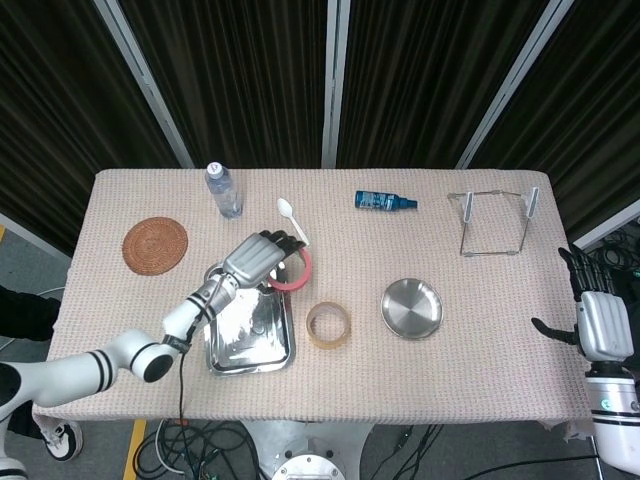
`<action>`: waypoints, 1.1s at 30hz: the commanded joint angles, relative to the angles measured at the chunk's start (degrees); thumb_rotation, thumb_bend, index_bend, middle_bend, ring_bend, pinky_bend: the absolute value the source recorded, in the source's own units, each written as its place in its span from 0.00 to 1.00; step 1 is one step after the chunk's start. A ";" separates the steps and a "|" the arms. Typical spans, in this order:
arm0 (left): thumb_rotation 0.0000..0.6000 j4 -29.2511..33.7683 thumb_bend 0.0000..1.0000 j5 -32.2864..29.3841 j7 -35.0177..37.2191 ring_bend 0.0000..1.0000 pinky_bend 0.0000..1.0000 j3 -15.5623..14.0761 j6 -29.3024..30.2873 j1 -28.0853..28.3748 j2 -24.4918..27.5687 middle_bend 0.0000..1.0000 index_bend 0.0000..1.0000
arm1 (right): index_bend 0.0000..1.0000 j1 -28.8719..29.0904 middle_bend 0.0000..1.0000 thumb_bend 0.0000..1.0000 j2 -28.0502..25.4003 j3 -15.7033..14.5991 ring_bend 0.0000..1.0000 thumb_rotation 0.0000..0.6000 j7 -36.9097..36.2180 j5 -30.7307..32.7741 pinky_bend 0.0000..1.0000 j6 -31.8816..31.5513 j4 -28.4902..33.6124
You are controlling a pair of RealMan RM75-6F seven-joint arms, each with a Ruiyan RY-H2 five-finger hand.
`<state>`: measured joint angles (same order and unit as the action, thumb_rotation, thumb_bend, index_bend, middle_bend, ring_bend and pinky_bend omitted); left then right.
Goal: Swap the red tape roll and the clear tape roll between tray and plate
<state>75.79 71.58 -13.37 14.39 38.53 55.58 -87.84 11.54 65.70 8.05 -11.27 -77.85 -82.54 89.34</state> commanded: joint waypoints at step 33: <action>1.00 3.24 0.11 5.37 11.99 0.03 0.19 -4.11 6.03 0.94 3.59 0.03 0.05 | 0.00 -0.20 0.00 0.00 -0.72 1.87 0.00 1.00 -3.26 0.04 0.00 3.30 -2.59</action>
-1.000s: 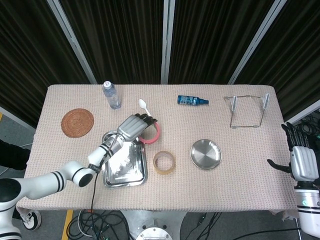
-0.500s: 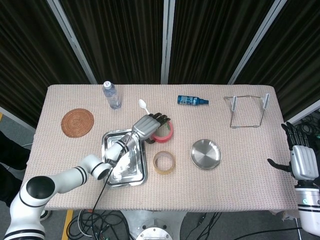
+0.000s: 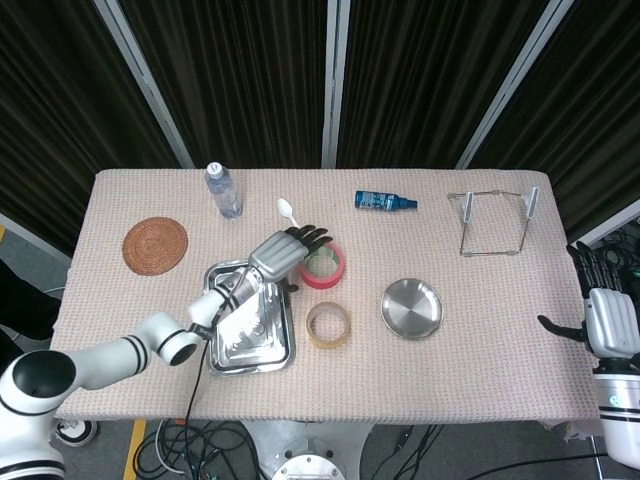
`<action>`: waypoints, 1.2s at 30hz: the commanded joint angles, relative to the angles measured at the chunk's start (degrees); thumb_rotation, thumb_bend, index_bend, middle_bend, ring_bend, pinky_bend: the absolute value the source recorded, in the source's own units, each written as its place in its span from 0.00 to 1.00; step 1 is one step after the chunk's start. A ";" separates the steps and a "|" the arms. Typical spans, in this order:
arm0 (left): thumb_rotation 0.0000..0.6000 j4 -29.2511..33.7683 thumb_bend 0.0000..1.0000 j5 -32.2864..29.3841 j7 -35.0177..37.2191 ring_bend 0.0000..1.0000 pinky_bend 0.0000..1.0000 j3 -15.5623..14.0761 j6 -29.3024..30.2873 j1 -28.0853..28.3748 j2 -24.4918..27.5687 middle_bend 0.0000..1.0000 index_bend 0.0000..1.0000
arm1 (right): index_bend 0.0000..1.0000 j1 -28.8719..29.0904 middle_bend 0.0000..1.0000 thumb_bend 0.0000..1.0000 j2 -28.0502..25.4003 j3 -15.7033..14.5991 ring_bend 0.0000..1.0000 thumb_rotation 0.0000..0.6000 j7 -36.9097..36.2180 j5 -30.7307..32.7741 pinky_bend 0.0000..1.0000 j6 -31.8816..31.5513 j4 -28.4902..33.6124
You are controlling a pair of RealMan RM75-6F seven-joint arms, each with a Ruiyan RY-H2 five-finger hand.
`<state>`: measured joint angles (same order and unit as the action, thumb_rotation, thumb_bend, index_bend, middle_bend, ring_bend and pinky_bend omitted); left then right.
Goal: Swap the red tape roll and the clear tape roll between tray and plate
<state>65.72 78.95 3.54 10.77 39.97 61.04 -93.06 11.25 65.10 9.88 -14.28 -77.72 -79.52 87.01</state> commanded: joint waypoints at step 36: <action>1.00 11.83 0.11 8.83 -15.00 0.02 0.17 -6.66 -1.82 2.31 -1.60 0.05 0.06 | 0.00 -1.04 0.00 0.00 -0.60 -0.45 0.00 1.00 -1.56 -0.97 0.00 0.50 -0.52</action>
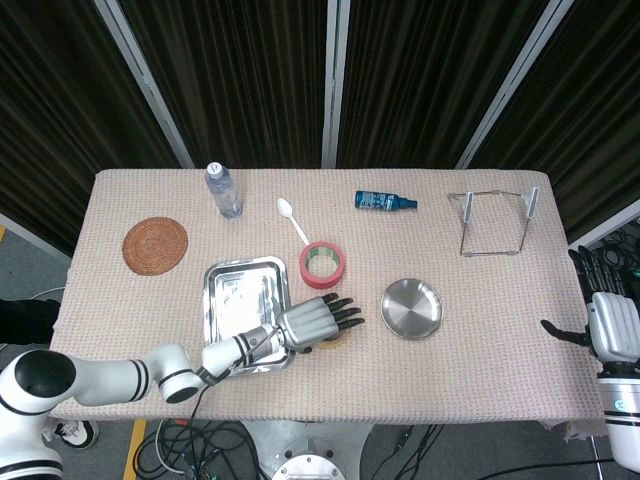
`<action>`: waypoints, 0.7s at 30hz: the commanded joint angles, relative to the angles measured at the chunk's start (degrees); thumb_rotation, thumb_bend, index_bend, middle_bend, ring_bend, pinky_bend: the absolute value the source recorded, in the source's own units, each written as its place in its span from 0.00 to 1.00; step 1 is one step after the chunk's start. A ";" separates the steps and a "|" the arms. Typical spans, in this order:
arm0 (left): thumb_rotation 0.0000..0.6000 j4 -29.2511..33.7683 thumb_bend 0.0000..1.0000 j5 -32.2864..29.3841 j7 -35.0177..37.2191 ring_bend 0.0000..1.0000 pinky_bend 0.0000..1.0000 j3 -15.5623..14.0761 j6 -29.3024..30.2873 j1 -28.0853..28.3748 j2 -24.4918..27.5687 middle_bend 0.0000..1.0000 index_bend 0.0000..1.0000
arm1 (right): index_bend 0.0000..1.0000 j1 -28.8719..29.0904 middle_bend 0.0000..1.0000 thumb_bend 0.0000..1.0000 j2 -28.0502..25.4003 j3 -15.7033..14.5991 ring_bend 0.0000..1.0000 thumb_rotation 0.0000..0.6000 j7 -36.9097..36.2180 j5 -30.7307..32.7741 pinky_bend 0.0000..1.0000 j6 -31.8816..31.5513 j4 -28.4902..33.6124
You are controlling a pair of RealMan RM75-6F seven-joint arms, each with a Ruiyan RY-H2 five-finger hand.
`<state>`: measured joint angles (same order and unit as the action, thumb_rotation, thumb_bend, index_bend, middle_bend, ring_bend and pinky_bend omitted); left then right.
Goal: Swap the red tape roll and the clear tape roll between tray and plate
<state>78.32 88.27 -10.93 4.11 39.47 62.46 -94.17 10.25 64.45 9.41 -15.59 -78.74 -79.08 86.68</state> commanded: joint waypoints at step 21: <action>1.00 6.72 0.34 -3.75 -5.12 0.24 0.39 -0.10 2.59 -1.57 5.41 0.32 0.32 | 0.00 -0.08 0.00 0.00 -0.33 0.57 0.00 1.00 -0.75 0.04 0.00 0.10 0.38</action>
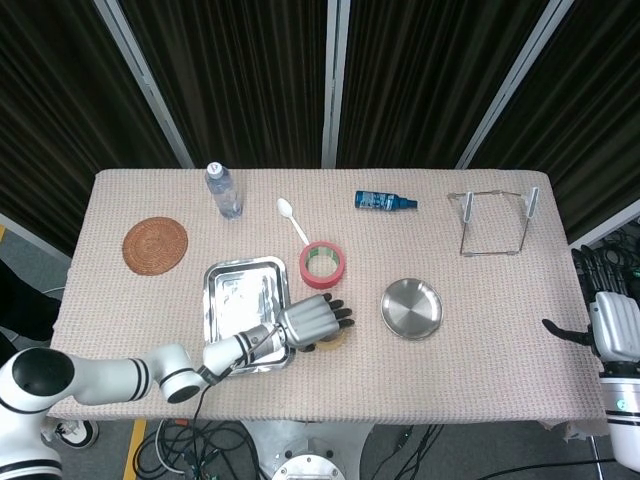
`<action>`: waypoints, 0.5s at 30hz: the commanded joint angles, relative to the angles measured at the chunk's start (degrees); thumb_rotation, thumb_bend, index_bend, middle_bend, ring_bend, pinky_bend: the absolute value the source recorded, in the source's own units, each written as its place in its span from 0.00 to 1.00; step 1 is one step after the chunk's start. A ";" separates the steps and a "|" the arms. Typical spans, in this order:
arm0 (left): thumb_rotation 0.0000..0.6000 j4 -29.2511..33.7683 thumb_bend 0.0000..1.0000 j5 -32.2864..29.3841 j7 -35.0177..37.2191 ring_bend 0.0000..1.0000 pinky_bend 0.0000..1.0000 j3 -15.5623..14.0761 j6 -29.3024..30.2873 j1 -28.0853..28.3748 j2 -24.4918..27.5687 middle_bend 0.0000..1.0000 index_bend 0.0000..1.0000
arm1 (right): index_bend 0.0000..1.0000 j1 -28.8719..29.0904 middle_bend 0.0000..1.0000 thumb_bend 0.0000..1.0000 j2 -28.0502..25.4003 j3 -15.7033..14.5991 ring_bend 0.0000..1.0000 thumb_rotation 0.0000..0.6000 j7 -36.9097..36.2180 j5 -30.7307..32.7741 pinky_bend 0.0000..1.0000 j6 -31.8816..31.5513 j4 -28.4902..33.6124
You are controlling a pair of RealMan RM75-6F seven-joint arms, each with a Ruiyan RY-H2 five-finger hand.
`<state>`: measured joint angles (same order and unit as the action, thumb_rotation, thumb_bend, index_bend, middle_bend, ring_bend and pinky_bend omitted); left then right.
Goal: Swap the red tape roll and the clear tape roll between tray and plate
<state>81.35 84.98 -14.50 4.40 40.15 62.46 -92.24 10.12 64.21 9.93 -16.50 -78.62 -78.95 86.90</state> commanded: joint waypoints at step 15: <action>1.00 10.71 0.33 -9.75 -4.84 0.23 0.38 -4.84 11.35 -14.38 13.45 0.30 0.29 | 0.00 1.84 0.00 0.00 0.82 -0.48 0.00 1.00 6.16 -2.03 0.00 0.78 4.08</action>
<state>92.91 75.51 -20.10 -0.14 51.31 48.67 -78.17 11.68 64.95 9.47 -10.95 -80.44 -78.25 90.40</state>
